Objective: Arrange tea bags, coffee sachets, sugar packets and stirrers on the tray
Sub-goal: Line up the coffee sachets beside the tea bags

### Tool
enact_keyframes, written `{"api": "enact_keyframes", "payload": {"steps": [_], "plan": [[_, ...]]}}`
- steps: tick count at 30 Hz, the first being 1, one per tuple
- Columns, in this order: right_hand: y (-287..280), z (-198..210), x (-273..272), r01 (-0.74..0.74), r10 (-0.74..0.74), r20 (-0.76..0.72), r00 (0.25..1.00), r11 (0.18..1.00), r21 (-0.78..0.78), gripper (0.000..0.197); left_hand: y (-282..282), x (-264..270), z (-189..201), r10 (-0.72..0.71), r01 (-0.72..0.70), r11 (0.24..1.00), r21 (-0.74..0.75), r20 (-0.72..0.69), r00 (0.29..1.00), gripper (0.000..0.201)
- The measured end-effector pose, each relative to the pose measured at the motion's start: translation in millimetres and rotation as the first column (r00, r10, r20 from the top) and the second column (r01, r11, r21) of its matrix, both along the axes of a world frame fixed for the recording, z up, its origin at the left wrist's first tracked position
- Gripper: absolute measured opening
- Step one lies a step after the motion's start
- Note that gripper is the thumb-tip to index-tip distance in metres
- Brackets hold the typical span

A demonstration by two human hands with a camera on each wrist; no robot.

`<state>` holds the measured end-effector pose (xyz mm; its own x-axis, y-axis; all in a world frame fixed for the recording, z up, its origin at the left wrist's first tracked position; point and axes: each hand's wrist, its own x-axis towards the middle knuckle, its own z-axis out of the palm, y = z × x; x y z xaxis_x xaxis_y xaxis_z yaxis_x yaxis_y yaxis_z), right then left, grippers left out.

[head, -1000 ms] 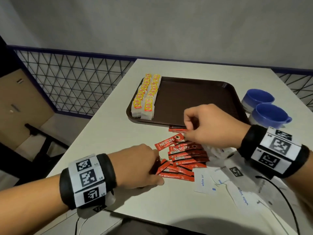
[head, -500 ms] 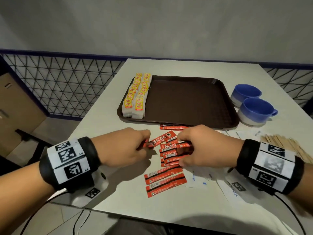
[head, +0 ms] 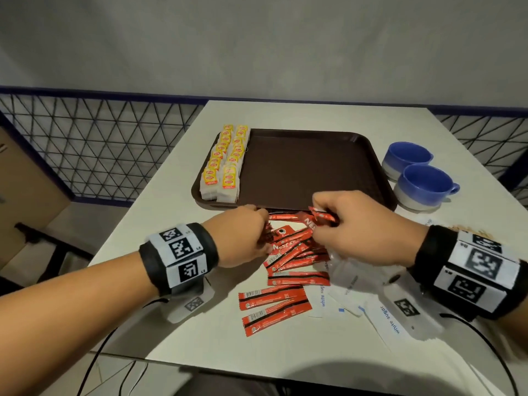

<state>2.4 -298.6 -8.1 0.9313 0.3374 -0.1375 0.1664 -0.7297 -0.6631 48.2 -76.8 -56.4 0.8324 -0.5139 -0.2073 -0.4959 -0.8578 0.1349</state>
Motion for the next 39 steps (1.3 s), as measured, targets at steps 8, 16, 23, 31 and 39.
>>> {"api": "enact_keyframes", "payload": {"steps": [8, 16, 23, 31, 39], "plan": [[6.9, 1.5, 10.8, 0.033, -0.034, 0.007, 0.999, 0.992, 0.120, 0.003, 9.4, -3.6, 16.5, -0.041, 0.038, 0.996, -0.077, -0.034, 0.999, 0.015], [29.3, 1.0, 10.4, -0.150, 0.149, -0.070, 0.986, 0.989, -0.003, 0.025, 29.7, -13.3, 19.5, 0.044, -0.040, 0.999, 0.032, -0.110, 0.993, 0.012], [39.0, -5.9, 7.4, -0.225, 0.211, -0.094, 0.973, 0.957, -0.182, 0.021, 57.3, -24.1, 29.4, 0.079, -0.104, 0.981, -0.164, -0.154, 0.985, 0.024], [28.0, -22.4, -9.9, -0.299, 0.279, -0.110, 0.954, 0.863, -0.407, 0.014, 32.6, -47.1, 11.0, -0.086, 0.069, 0.990, -0.125, -0.143, 0.986, 0.029], [32.7, -30.6, -9.5, -0.235, 0.279, 0.013, 0.960, 0.832, -0.503, 0.020, 32.3, -37.1, 10.0, -0.084, 0.085, 0.996, 0.027, -0.045, 0.995, 0.021]]}}
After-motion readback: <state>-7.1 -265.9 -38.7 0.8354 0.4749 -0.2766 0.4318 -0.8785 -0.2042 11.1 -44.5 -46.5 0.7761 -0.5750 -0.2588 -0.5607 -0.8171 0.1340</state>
